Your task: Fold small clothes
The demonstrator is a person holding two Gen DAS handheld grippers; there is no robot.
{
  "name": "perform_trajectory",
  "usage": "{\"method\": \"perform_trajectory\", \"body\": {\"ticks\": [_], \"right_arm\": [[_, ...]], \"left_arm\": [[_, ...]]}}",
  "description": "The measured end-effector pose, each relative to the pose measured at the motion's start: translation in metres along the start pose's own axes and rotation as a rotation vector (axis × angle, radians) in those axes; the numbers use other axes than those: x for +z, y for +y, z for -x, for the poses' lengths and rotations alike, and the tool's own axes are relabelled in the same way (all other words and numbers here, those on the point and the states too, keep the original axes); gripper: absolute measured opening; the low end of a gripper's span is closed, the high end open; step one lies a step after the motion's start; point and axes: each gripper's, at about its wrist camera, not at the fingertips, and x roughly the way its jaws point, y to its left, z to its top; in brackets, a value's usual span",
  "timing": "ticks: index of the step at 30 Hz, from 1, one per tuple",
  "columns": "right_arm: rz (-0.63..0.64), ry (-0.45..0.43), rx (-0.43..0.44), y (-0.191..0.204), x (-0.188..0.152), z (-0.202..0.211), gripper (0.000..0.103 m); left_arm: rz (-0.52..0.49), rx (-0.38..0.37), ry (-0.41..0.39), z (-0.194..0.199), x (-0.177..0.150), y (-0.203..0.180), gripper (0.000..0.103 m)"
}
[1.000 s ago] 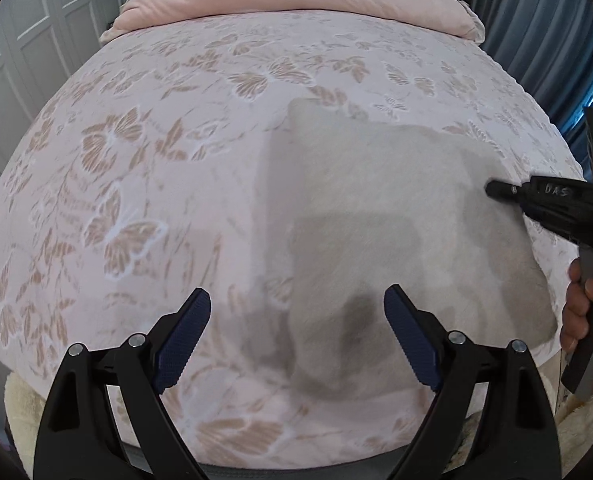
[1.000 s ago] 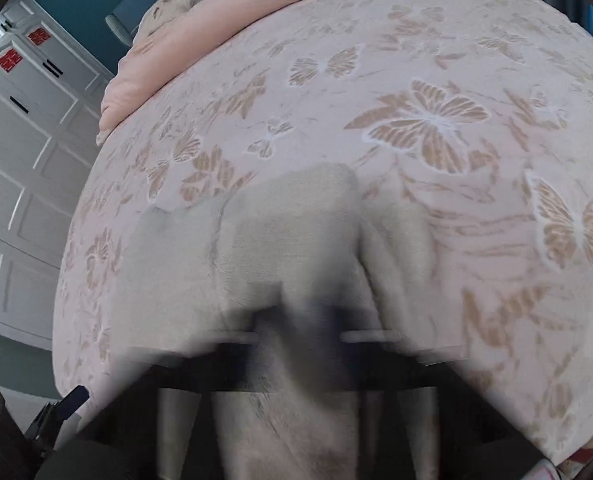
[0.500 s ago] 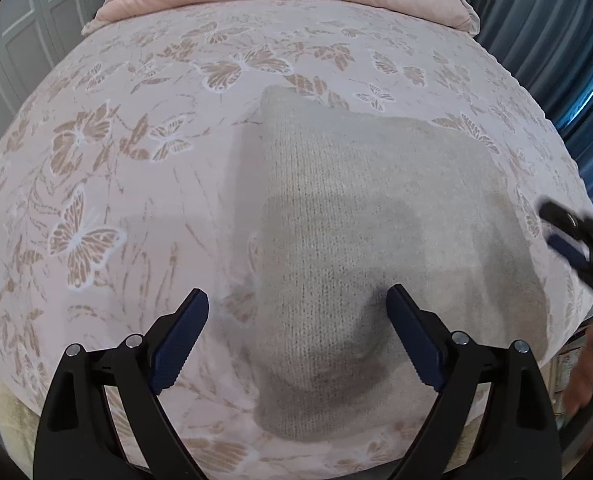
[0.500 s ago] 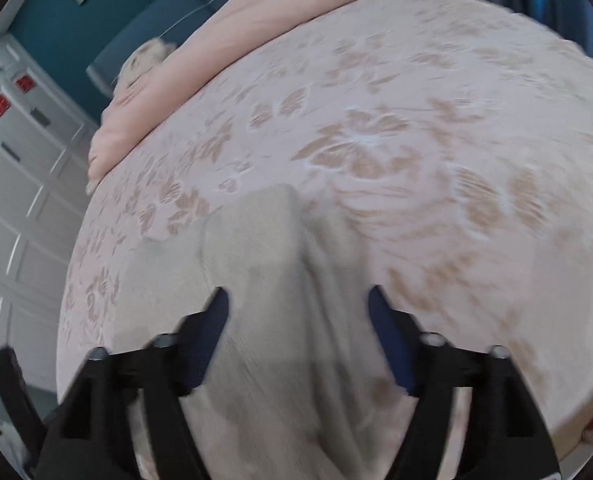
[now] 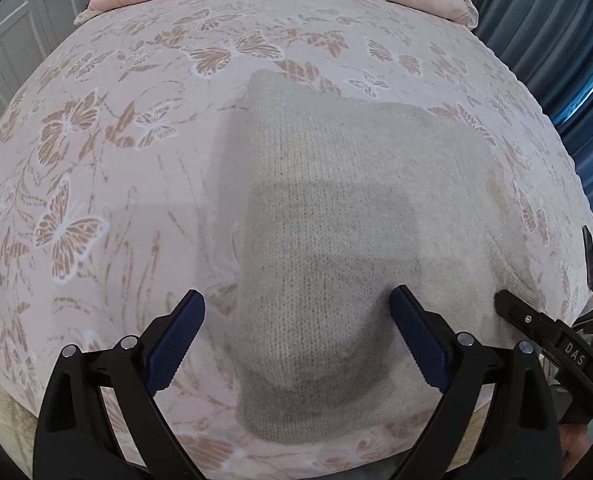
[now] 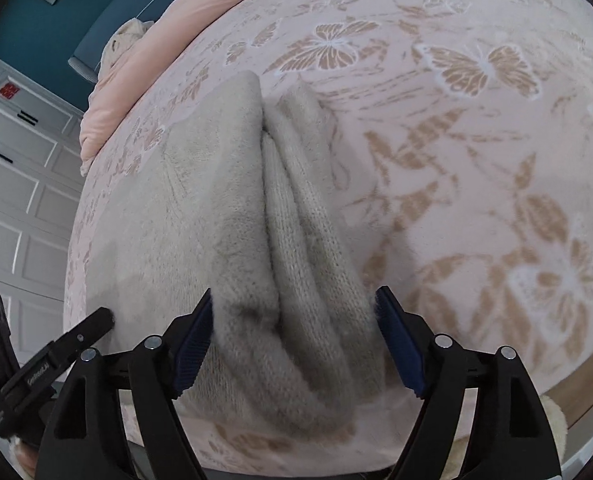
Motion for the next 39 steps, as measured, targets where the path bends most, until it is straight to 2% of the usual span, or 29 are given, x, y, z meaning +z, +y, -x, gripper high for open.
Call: {"method": "perform_trajectory", "body": {"ticks": [8, 13, 17, 28, 30, 32, 34, 35, 39], "right_arm": [[-0.019, 0.005, 0.038, -0.002, 0.003, -0.012, 0.087], [-0.011, 0.003, 0.039, 0.000, 0.007, -0.017, 0.089], [-0.005, 0.004, 0.045, 0.004, 0.011, -0.023, 0.097], [0.007, 0.003, 0.026, 0.015, 0.020, -0.034, 0.098], [0.006, 0.002, 0.027, 0.016, 0.019, -0.032, 0.090], [0.004, 0.003, 0.055, 0.018, 0.020, -0.029, 0.067], [0.000, -0.004, 0.062, 0.018, 0.019, -0.022, 0.052], [-0.002, -0.008, 0.064, 0.017, 0.019, -0.019, 0.048], [-0.051, -0.006, 0.094, 0.009, 0.017, -0.014, 0.048]], "left_arm": [[-0.017, -0.007, 0.026, -0.015, 0.001, -0.011, 0.093], [-0.019, -0.006, 0.033, -0.025, 0.002, -0.016, 0.098], [-0.020, -0.012, 0.033, -0.033, 0.004, -0.018, 0.098], [-0.013, -0.074, 0.042, -0.046, 0.009, -0.014, 0.098], [-0.008, -0.082, 0.059, -0.044, 0.010, -0.014, 0.098], [-0.009, -0.084, 0.076, -0.040, 0.011, -0.014, 0.097], [-0.019, -0.082, 0.079, -0.036, 0.010, -0.015, 0.093], [-0.032, -0.079, 0.079, -0.033, 0.009, -0.017, 0.091], [-0.036, -0.070, 0.077, -0.025, 0.005, -0.017, 0.090]]}}
